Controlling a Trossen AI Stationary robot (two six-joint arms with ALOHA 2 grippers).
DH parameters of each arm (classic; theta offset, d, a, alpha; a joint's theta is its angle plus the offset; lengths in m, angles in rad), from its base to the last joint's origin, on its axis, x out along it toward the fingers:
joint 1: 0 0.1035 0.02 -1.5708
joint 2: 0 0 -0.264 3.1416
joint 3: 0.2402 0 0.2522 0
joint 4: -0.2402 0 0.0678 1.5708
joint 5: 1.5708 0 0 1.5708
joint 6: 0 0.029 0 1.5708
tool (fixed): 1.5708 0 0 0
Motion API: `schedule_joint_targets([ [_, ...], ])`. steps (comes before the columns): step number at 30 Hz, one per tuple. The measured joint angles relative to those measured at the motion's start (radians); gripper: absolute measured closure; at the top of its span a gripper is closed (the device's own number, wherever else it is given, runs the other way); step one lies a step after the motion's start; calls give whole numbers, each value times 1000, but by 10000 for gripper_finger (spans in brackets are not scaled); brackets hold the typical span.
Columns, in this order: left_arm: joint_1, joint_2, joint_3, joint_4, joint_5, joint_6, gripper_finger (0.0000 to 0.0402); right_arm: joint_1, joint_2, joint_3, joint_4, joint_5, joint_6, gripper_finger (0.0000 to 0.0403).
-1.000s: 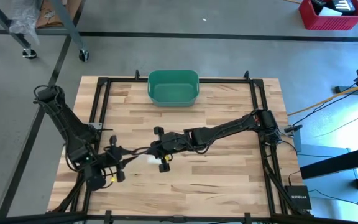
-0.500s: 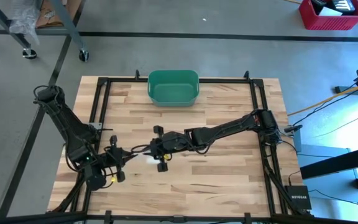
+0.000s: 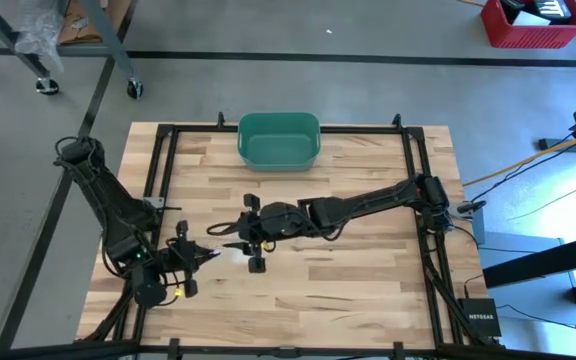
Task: Roll bandage
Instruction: Close the transparent zip bag
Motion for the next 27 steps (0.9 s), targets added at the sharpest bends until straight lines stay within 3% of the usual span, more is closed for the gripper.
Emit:
schedule_joint_targets([
  [8, -81, 2, 0, -6, -47, -50, 402, 6, 65, 1, 64, -158, 3, 254],
  [14, -71, 2, 0, -8, -51, -56, 401, 15, 89, 2, 178, -162, 1, 254],
  [27, -55, 2, 0, -1, -53, -22, 401, 13, 129, 0, 239, -109, 2, 254],
])
